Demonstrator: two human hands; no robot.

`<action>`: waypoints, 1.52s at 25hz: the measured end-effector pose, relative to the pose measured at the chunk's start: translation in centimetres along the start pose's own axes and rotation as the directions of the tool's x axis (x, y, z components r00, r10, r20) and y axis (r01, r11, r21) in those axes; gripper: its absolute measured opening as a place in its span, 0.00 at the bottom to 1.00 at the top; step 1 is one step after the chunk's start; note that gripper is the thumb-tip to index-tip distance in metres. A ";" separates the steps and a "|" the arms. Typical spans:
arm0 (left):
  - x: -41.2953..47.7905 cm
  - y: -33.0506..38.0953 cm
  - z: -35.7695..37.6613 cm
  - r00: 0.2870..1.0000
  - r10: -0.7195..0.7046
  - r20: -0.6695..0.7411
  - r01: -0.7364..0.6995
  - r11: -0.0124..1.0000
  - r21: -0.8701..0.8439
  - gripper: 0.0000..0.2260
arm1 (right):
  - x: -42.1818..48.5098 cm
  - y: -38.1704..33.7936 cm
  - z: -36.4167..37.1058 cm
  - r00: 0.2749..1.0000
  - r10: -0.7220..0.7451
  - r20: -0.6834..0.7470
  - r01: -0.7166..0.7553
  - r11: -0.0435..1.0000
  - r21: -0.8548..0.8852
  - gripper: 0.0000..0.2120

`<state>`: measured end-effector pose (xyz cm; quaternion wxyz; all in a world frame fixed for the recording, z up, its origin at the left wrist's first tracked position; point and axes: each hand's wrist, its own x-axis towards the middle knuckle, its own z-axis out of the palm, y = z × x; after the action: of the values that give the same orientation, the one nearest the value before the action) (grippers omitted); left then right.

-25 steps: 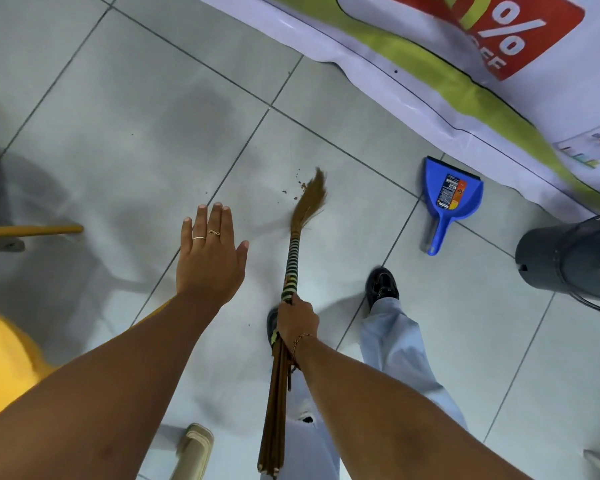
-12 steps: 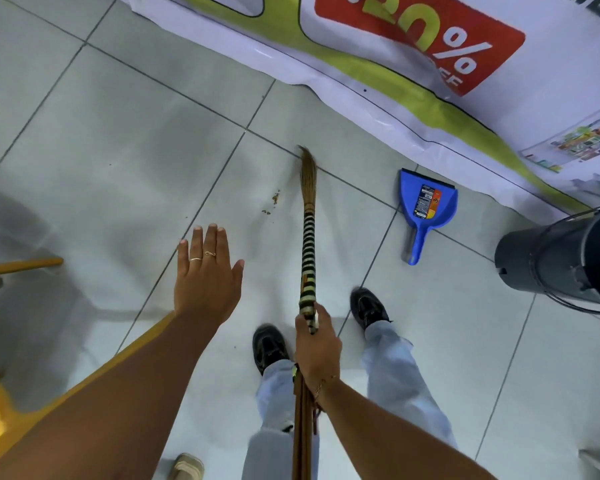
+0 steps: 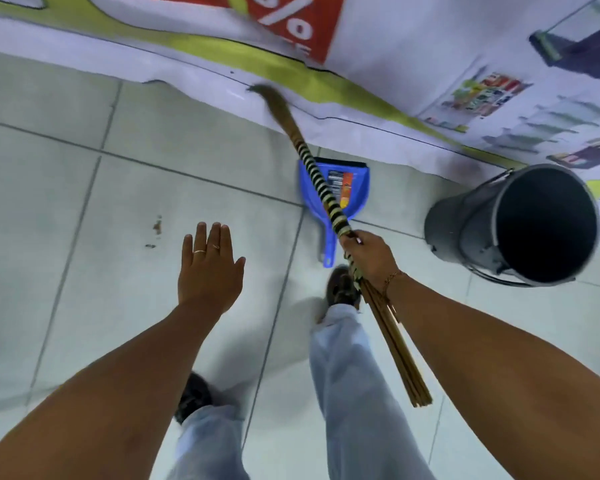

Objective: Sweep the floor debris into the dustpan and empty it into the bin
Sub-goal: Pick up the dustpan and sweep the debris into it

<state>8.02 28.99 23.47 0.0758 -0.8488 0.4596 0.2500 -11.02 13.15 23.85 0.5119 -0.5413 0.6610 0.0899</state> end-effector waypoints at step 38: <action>0.4 -14.4 11.1 0.763 -0.483 0.430 0.615 0.747 -0.253 0.22 | 2.9 -5.0 21.3 0.995 -0.085 0.058 0.099 0.943 -0.317 0.30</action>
<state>16.07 40.85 12.29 0.0590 -0.8889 0.1073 0.4413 5.69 23.69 13.99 0.4354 -0.6453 0.6003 0.1835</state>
